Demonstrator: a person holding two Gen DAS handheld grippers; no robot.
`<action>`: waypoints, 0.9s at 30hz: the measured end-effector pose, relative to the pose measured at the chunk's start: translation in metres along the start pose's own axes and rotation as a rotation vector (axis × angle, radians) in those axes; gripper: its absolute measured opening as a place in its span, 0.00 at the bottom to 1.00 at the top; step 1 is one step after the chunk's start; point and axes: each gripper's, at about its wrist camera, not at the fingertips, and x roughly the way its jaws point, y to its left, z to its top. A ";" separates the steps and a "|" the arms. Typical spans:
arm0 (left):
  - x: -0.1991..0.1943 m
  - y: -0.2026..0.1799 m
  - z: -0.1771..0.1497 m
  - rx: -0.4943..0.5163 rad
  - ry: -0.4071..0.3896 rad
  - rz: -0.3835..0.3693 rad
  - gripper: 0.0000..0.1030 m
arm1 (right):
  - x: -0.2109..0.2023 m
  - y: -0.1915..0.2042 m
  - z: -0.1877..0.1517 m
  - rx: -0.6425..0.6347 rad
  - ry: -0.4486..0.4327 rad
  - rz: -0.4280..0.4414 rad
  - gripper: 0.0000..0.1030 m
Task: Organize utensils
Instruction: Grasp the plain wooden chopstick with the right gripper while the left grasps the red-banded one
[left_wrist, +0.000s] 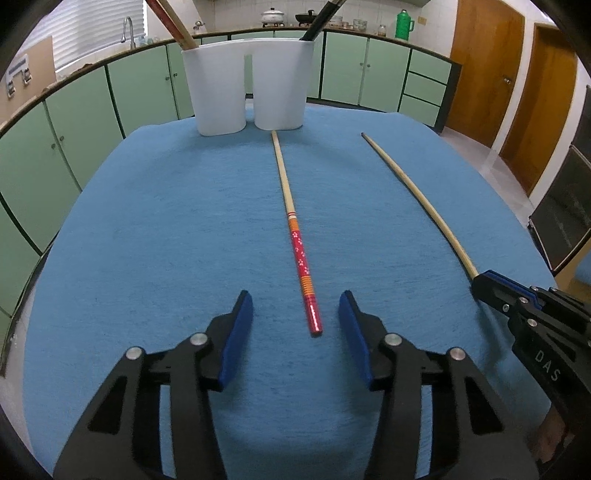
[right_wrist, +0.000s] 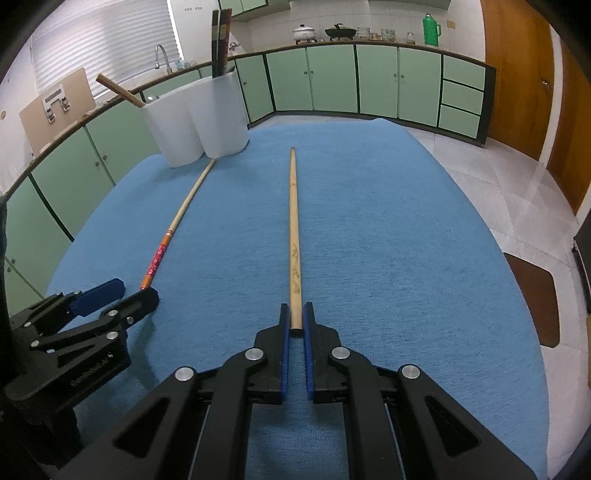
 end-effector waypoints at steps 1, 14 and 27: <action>0.000 -0.002 0.000 0.003 -0.002 0.002 0.38 | 0.000 -0.001 0.000 0.003 0.000 0.001 0.07; -0.004 -0.010 -0.001 0.027 -0.009 -0.002 0.05 | -0.004 -0.003 0.000 0.017 -0.011 0.001 0.07; -0.053 0.003 0.008 0.043 -0.095 -0.015 0.05 | -0.036 0.011 0.010 -0.058 -0.091 -0.017 0.07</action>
